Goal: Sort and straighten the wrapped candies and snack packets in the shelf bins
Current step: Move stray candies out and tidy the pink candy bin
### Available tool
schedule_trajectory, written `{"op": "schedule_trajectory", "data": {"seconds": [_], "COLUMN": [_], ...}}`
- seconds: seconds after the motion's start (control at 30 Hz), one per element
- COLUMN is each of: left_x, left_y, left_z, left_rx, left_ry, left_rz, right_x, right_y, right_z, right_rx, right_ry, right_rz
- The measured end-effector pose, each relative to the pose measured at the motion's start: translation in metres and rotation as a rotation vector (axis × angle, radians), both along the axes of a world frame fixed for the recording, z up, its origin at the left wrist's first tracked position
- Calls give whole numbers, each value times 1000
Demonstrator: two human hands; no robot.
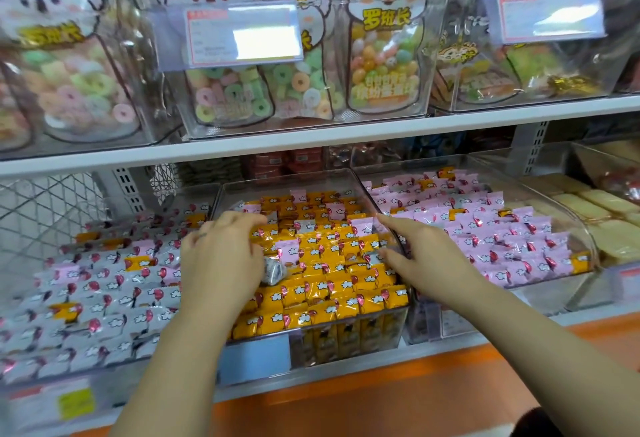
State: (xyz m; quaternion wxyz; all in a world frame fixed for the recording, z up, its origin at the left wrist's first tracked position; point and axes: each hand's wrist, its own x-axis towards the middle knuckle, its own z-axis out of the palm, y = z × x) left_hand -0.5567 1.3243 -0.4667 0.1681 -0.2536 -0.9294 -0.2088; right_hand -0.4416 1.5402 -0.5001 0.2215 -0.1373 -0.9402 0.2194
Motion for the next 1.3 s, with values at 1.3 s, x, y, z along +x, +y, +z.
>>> {"op": "schedule_trajectory", "data": {"seconds": [1.3], "left_x": [22], "left_y": [-87], "left_z": [-21], "left_rx": [617], "left_ry": [-179], "left_rz": [-167], "right_x": [-40], "right_y": [-135], "right_z": [32], "right_rx": [-151], "right_ry": [146], "right_rz": [346]}}
